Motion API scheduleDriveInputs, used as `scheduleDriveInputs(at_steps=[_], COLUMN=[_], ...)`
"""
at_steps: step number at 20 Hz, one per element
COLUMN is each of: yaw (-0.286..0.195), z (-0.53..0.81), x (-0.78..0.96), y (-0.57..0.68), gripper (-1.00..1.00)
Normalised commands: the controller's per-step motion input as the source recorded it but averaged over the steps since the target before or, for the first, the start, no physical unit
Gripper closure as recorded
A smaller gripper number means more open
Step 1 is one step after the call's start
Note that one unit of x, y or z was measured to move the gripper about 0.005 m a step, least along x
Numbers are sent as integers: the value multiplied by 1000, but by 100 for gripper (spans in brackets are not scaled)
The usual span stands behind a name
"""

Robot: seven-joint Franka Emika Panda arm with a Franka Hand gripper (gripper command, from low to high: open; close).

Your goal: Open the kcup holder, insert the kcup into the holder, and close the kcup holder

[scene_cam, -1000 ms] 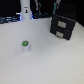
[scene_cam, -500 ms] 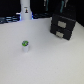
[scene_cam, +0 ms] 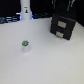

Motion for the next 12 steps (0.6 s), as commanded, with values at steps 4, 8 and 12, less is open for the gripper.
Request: scheduleDriveInputs(at_steps=[4,8,12], yaw=[-172,-159,-111], z=[-204,-294,-399], x=[-286,-290,-249], y=[617,501,314], gripper=[-100,-100,-100])
